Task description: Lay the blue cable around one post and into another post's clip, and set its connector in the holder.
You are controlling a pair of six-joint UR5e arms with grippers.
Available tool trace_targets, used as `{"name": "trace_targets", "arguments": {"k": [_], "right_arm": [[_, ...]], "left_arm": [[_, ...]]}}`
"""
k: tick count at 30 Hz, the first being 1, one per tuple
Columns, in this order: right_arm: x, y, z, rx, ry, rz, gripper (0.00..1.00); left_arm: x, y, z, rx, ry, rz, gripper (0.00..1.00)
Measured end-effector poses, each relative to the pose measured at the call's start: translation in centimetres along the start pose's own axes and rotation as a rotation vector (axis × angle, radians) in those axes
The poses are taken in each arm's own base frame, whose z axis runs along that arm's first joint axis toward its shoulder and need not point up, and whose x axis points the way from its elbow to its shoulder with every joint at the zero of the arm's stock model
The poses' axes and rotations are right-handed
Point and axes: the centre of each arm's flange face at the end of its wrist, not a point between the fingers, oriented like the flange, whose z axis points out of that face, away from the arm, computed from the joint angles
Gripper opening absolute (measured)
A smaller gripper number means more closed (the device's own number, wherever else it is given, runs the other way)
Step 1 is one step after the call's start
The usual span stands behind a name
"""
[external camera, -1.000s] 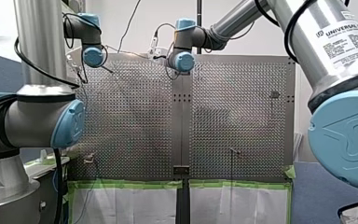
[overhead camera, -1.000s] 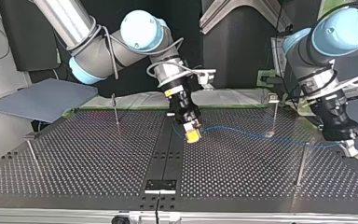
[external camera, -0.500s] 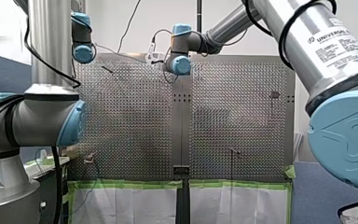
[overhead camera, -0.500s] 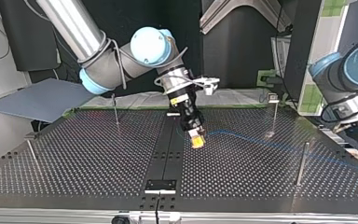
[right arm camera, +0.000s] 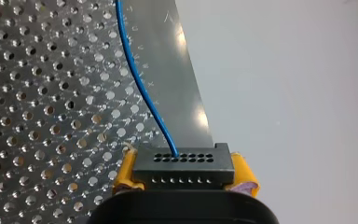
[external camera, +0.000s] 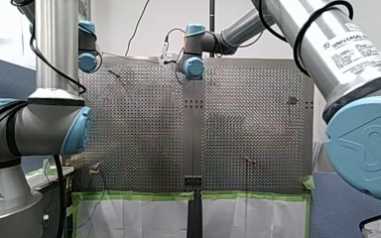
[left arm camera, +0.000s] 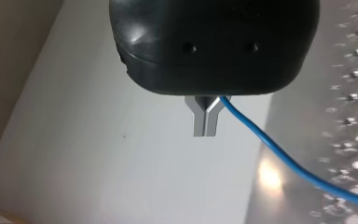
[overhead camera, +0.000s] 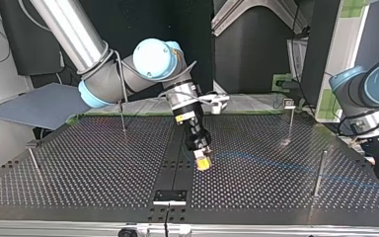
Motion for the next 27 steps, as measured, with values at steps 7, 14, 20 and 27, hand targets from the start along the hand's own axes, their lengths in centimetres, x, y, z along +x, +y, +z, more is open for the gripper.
{"name": "trace_targets", "arguments": {"k": [7, 14, 20, 27], "right_arm": [[-0.6, 0.8, 0.2, -0.016, -0.007, -0.003, 0.0], [-1.4, 1.6, 0.3, -0.029, -0.018, -0.007, 0.0], [-1.9, 1.9, 0.2, -0.041, -0.033, -0.01, 0.0], [-2.5, 2.4, -0.2, -0.058, -0.07, -0.016, 0.0]], "left_arm": [[2.8, 0.3, -0.2, 0.015, 0.058, 0.007, 0.0], [6.1, 1.4, 0.0, 0.019, 0.119, 0.018, 0.0], [8.2, 2.1, -0.1, 0.021, 0.162, 0.02, 0.0], [9.7, 2.3, -1.2, 0.022, 0.195, 0.015, 0.0]]}}
